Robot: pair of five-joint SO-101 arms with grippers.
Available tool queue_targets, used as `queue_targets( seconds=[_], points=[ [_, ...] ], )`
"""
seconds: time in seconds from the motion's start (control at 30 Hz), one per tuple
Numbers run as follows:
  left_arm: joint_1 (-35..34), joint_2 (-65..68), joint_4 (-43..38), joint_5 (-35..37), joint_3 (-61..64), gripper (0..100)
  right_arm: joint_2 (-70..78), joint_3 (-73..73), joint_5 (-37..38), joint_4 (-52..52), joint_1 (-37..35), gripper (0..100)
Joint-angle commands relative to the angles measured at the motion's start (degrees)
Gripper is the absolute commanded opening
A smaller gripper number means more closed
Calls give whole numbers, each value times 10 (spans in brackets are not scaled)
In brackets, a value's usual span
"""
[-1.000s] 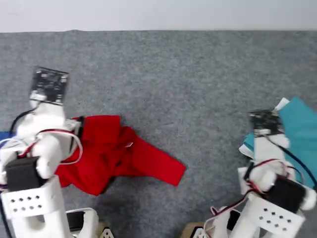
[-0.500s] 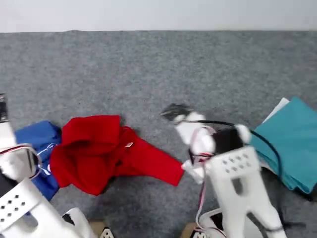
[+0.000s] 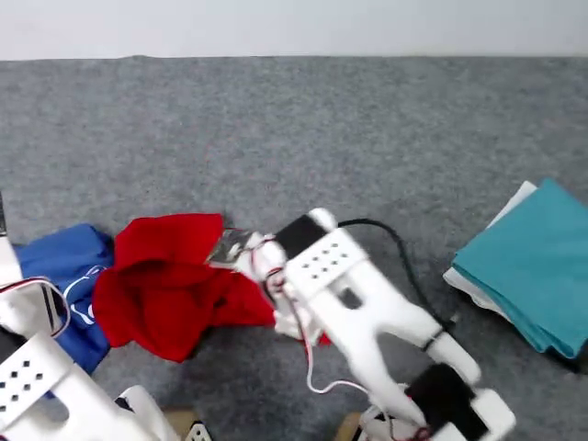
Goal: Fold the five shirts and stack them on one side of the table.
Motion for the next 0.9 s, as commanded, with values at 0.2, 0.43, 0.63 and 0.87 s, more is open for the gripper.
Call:
queue_targets(
  seconds=[0.2,0.43,0.63,0.87],
  points=[
    [-13,-9,-11,-4,15,195,120,-28,-4,-82,-18,179],
    [-14,-9,-10,-4,15,195,213,-28,-3,-158,0,177],
    [-14,-9,-10,-4,16,195,245,-29,4,-179,65,177],
    [-14,-9,-11,-4,16,195,247,-26,33,-219,75,105]
  ],
)
